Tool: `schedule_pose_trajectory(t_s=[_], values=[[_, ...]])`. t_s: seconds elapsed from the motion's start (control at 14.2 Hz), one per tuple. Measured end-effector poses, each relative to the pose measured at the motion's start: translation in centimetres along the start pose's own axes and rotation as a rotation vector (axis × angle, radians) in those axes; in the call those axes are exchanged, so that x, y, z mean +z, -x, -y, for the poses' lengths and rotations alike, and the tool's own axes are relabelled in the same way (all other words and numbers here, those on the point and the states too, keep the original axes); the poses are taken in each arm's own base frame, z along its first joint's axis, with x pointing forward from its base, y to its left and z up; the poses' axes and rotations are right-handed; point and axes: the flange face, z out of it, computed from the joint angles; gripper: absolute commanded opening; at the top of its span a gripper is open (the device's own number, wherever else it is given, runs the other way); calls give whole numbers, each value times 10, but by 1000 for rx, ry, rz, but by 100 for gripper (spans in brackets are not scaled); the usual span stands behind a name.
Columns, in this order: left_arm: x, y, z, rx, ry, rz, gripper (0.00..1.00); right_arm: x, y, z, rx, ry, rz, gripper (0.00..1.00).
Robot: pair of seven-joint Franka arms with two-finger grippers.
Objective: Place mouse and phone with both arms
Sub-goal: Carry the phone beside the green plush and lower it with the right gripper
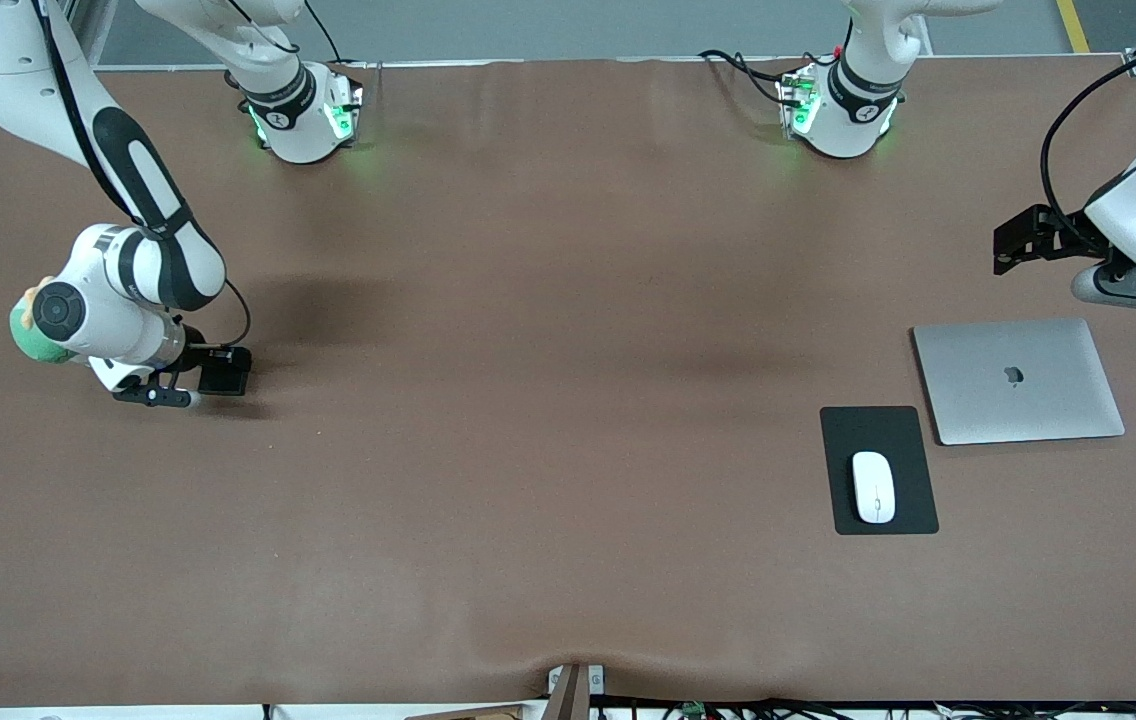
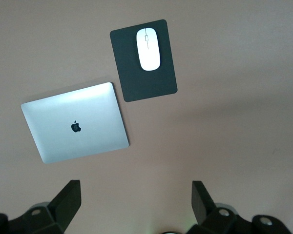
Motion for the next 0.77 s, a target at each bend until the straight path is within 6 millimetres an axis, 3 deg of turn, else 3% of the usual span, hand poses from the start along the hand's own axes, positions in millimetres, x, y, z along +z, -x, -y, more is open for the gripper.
schedule_pose_trajectory(t_s=[0.07, 0.42, 0.56, 0.77], values=[[-2, 2, 0, -5, 0, 1, 100, 0, 0, 0, 0, 0, 0, 100], [-14, 14, 1, -18, 7, -1, 100, -4, -2, 2, -4, -3, 28, 100], [-17, 16, 1, -20, 8, -3, 100, -21, -10, 3, -6, -9, 77, 100], [-15, 16, 1, -22, 9, 1, 100, -67, -28, 4, -10, -14, 99, 100]])
